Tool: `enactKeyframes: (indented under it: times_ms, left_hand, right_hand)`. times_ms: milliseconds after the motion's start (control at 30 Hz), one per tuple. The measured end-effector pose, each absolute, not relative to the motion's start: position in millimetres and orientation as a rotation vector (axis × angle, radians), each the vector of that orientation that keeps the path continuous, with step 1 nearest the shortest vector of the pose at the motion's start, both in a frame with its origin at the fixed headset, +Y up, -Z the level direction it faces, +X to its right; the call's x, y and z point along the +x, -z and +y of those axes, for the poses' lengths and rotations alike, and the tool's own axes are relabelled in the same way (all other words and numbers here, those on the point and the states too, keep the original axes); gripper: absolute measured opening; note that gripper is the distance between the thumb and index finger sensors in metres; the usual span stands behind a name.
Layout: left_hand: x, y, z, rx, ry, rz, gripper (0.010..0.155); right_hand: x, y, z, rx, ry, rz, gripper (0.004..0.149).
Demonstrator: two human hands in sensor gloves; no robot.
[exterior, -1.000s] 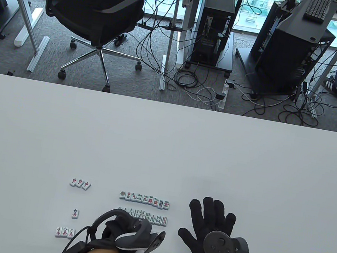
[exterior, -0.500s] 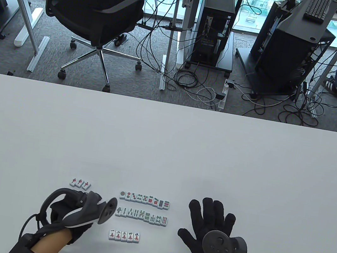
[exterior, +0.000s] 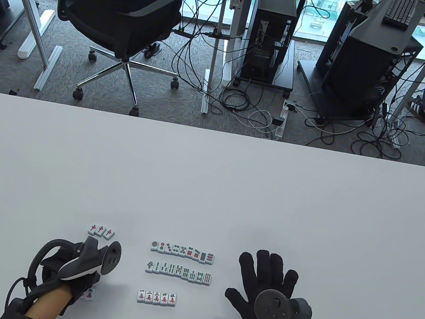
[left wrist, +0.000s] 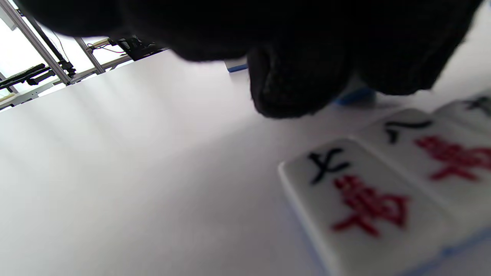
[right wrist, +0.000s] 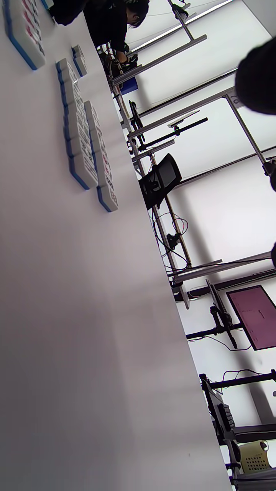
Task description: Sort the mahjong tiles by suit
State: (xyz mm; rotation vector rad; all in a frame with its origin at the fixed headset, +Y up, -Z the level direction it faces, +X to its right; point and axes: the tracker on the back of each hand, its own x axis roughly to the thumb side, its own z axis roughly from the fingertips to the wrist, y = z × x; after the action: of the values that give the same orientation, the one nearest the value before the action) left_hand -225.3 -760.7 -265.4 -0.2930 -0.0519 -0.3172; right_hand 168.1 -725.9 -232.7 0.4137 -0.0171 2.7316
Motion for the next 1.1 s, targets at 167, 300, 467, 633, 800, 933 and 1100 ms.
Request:
enactKeyframes:
  times_ms: [167,300,467,633,800,933,1100]
  left_hand:
    - [-218.2,270.9,-763.3,-0.298,0.342,-0.063,0.062]
    - [-211.0,273.5,-752.8,-0.253,0.314,-0.066,0.062]
    - [-168.0,269.0,-726.8,-0.192,0.191,-0.157,0.062]
    - [-103.1,259.7,-713.8,-0.191,0.072,-0.309,0.062]
    - [-52.7,252.1,-725.7,-0.219,0.143,-0.418,0.062]
    - [-34.0,247.9,-740.5,-0.217,0.244,-0.466,0.062]
    - [-26.0,247.3,-752.5,-0.197,0.338,-0.476,0.062]
  right_hand:
    - [168.3,233.4,-725.9,0.413,-2.719,-0.017,0.078]
    - [168.2,233.6,-725.5,0.417,-2.711,-0.021,0.078]
    - [168.1,233.9,-725.9,0.419,-2.703,-0.017,0.078]
    - [168.8,233.6,-725.6,0.418,-2.697,-0.027,0.078]
    - [169.3,233.4,-725.6,0.421,-2.691,-0.03,0.078]
    - [169.6,233.4,-725.3,0.425,-2.675,-0.033,0.078]
    - [169.6,233.0,-725.4,0.434,-2.667,-0.038,0.078]
